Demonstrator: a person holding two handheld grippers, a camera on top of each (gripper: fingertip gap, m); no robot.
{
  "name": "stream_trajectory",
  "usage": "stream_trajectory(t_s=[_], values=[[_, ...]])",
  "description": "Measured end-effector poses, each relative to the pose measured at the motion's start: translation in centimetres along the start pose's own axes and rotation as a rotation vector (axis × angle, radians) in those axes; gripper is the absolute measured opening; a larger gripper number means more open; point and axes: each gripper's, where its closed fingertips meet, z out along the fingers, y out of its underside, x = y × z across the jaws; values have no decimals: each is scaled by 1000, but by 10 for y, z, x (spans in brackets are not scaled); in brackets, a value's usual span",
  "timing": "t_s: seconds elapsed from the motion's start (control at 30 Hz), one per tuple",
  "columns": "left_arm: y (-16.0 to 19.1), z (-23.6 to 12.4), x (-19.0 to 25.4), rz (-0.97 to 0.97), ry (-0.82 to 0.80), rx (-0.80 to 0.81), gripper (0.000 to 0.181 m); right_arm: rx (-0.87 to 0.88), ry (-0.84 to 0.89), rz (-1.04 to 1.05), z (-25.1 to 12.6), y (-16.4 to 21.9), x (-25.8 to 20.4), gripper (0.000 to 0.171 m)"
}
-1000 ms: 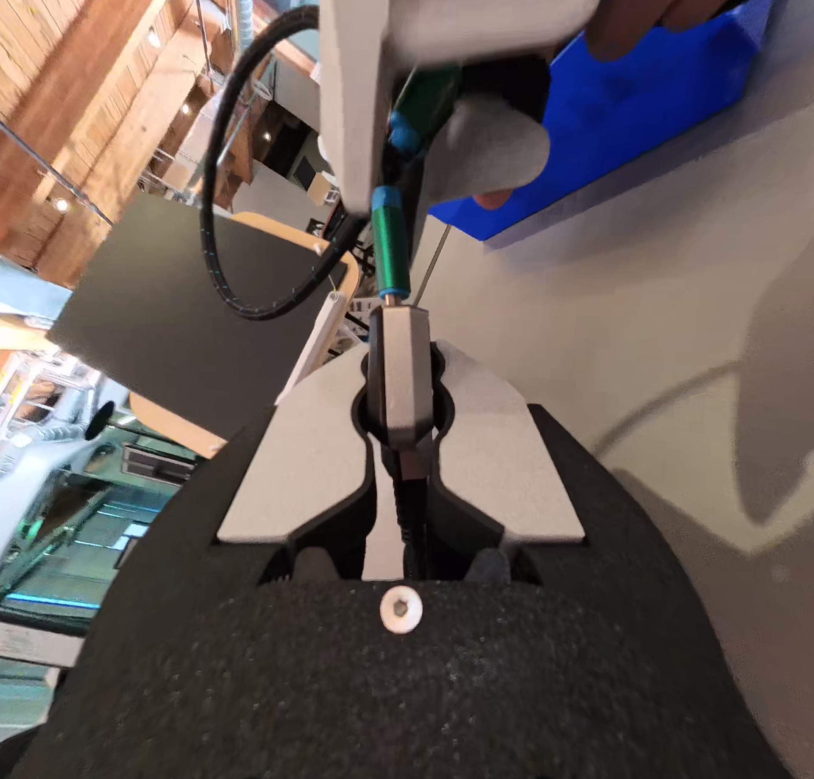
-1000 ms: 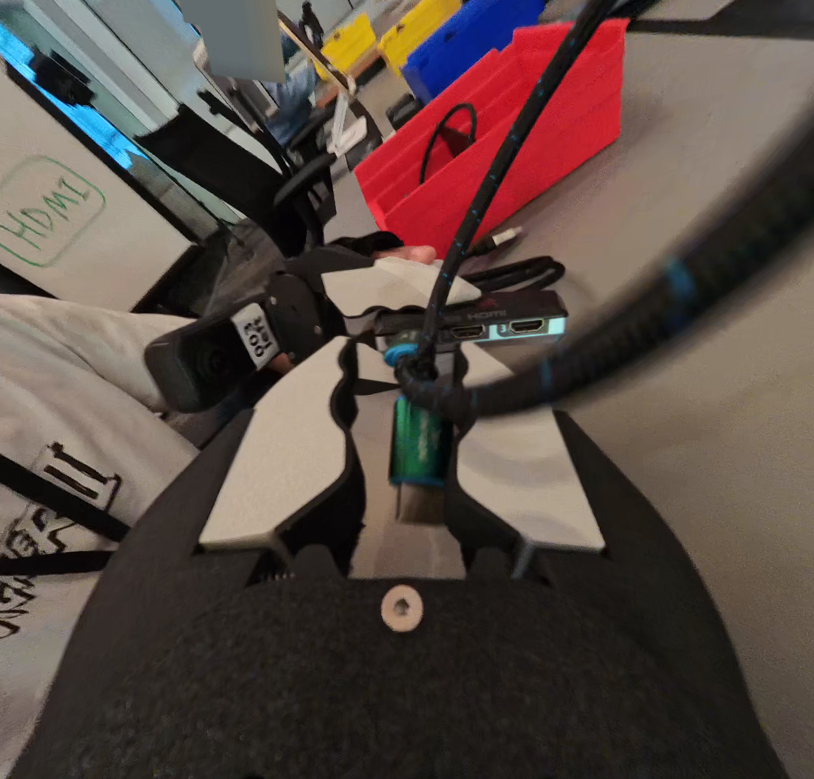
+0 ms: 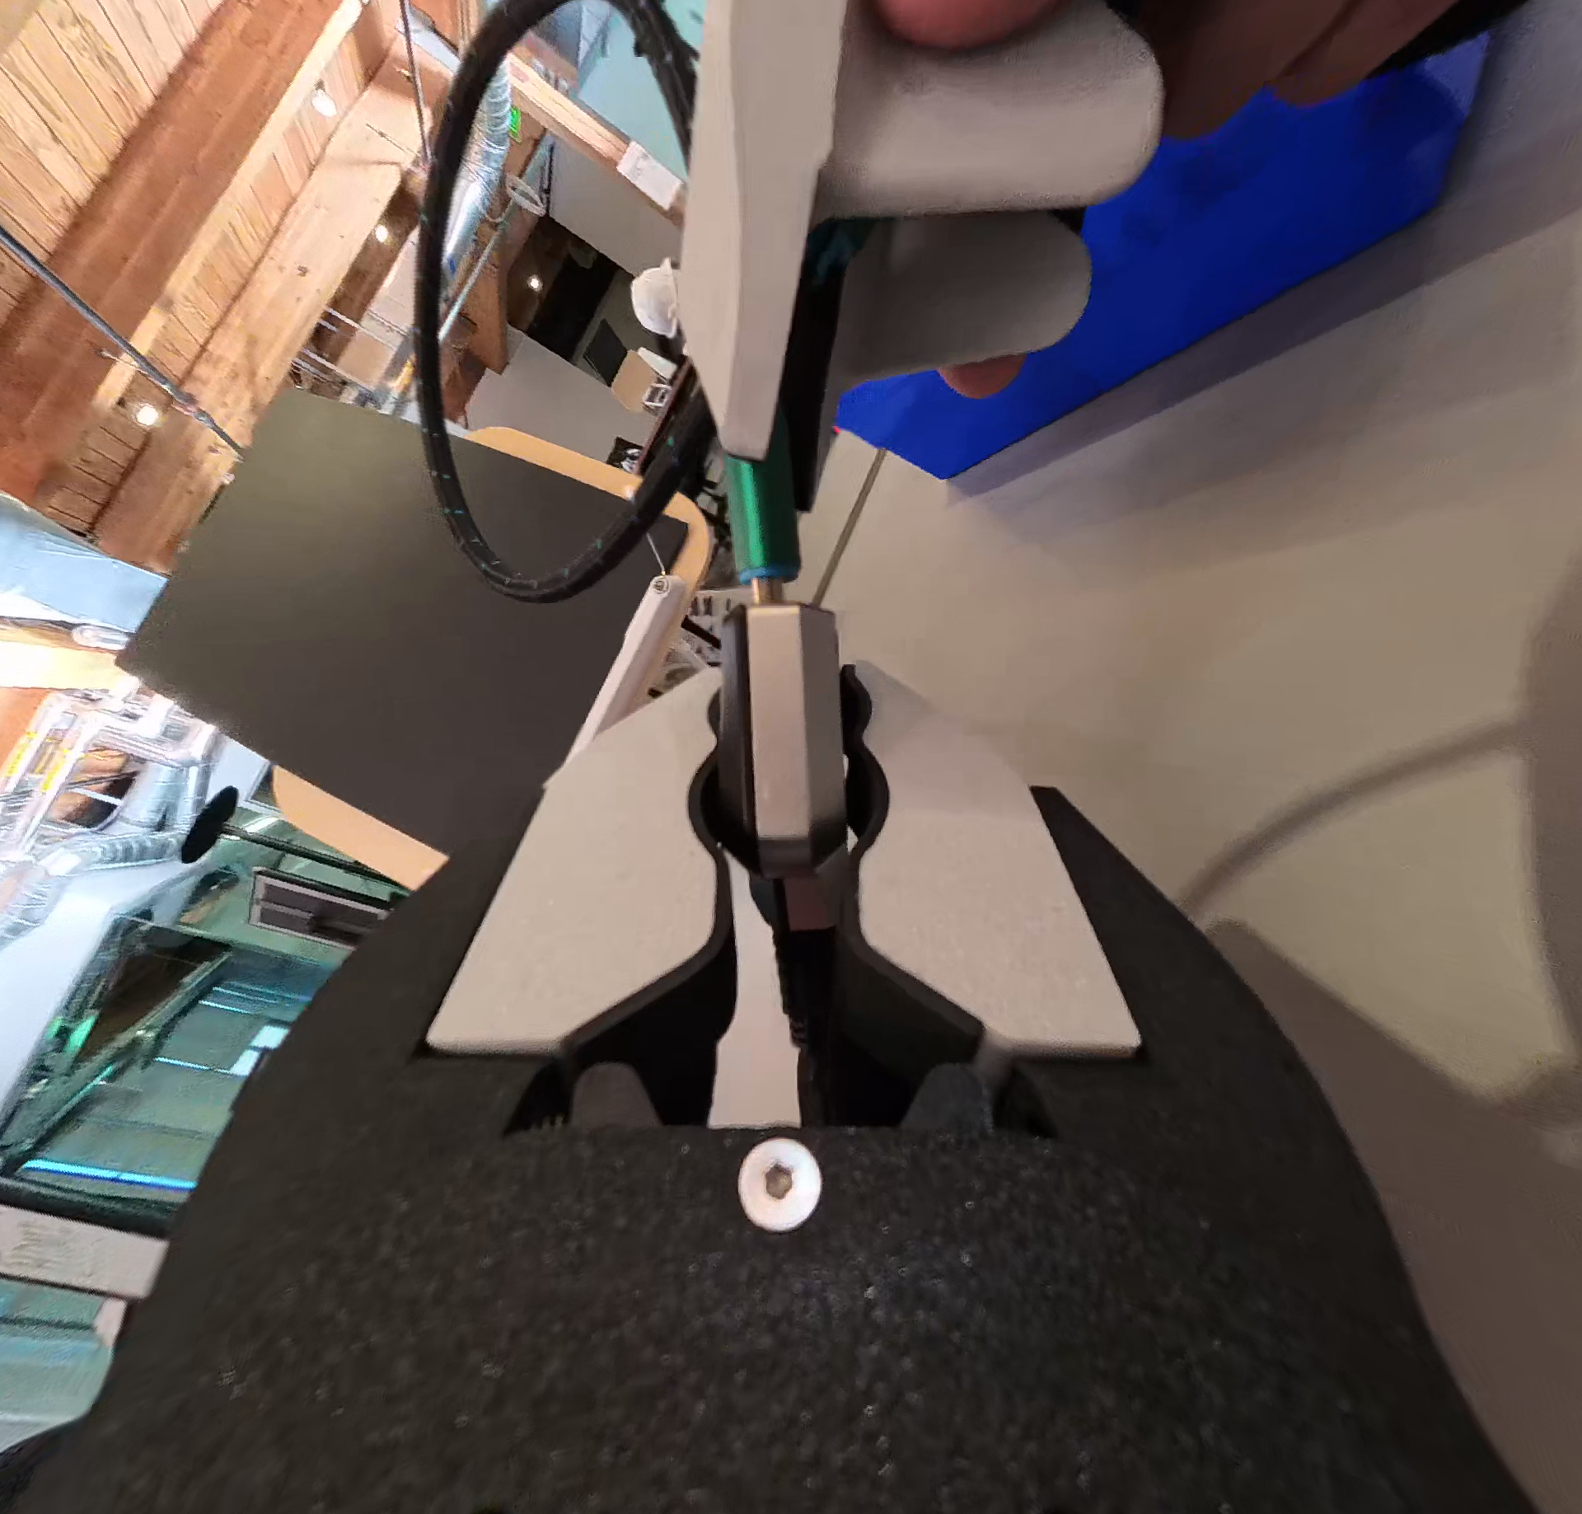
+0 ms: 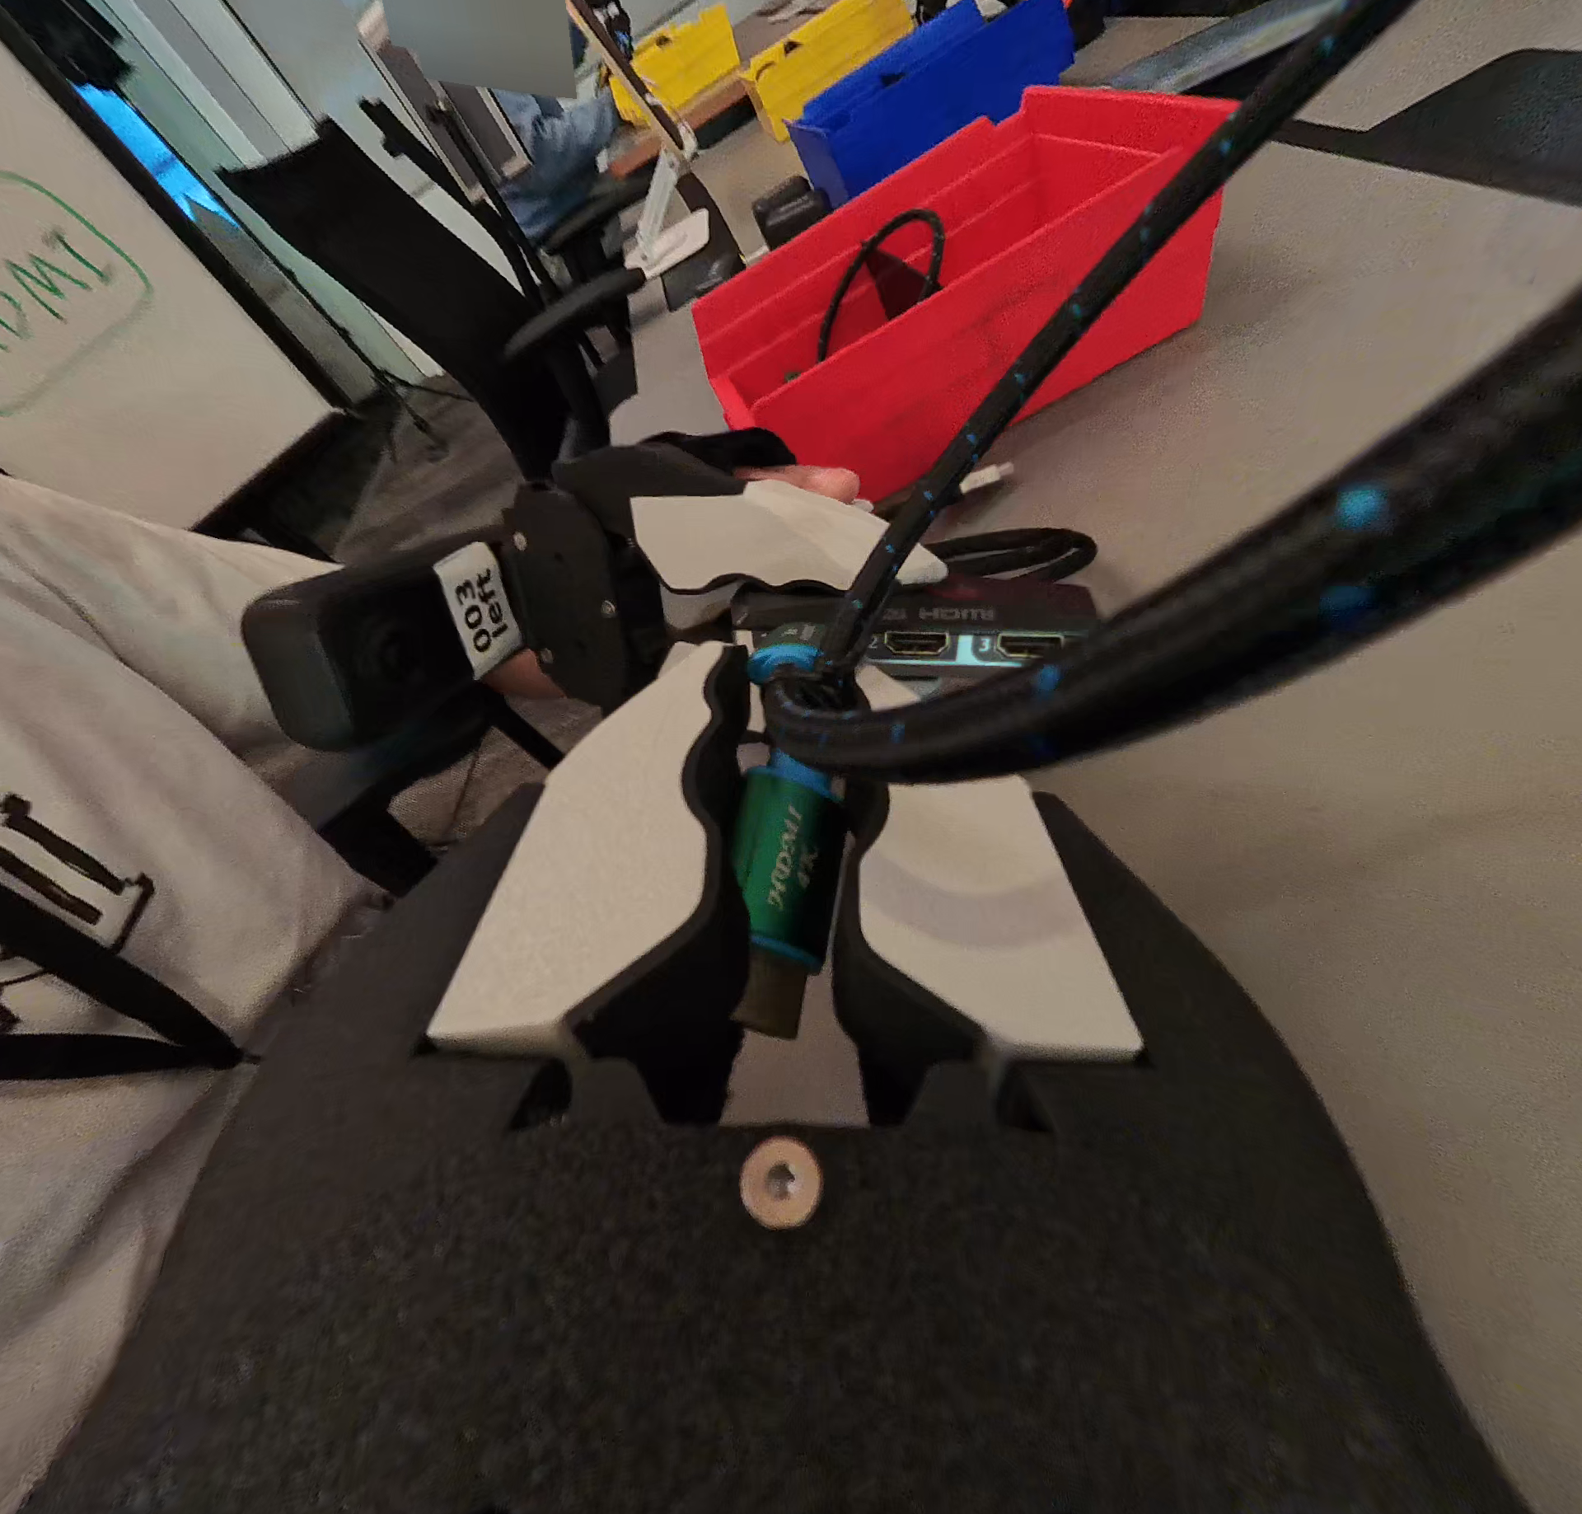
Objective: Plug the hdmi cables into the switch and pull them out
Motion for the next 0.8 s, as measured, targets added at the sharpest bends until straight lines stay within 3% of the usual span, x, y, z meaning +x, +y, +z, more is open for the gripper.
stream_trajectory(t_s=[0.2,0.4,0.57,0.8], values=[[8,4,8,66,-7,-83,20,-82,37,-2,9,18,1,21],[9,5,2,-8,-17,-93,20,-21,110,-38,11,5,5,20],[1,6,-6,-102,-11,-4,22,47,111,-71,5,-7,2,20],[12,4,1,6,-56,-18,21,76,216,-94,1,-1,12,20]])
